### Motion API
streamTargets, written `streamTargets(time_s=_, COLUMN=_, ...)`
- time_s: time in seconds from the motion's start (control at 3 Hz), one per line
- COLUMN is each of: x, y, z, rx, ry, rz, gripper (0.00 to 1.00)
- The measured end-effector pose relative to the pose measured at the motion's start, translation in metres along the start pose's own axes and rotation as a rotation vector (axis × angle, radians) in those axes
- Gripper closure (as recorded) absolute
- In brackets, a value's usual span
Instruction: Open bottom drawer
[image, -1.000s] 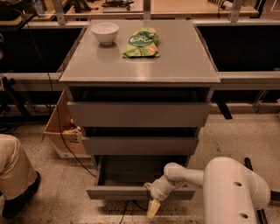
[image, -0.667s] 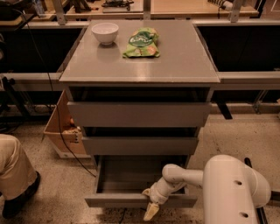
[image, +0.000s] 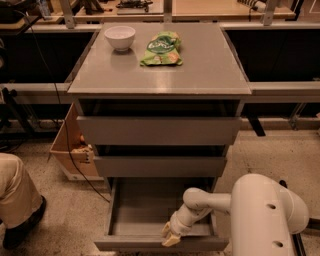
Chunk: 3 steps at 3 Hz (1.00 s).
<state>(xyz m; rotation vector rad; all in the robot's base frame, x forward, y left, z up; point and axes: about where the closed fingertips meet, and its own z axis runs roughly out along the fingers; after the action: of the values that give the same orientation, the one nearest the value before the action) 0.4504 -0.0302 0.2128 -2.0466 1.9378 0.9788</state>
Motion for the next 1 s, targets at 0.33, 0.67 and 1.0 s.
streamTargets(time_s=0.33, x=-0.001, y=0.013, z=0.003, rx=-0.046, ry=0.014, rz=0.000, gripper=0.60)
streamTargets(time_s=0.67, x=-0.003, y=0.026, z=0.007, rx=-0.096, ry=0.029, rz=-0.009, gripper=0.83)
streamTargets(time_s=1.0, x=-0.004, y=0.031, z=0.007, rx=-0.119, ry=0.039, rz=-0.014, gripper=1.00)
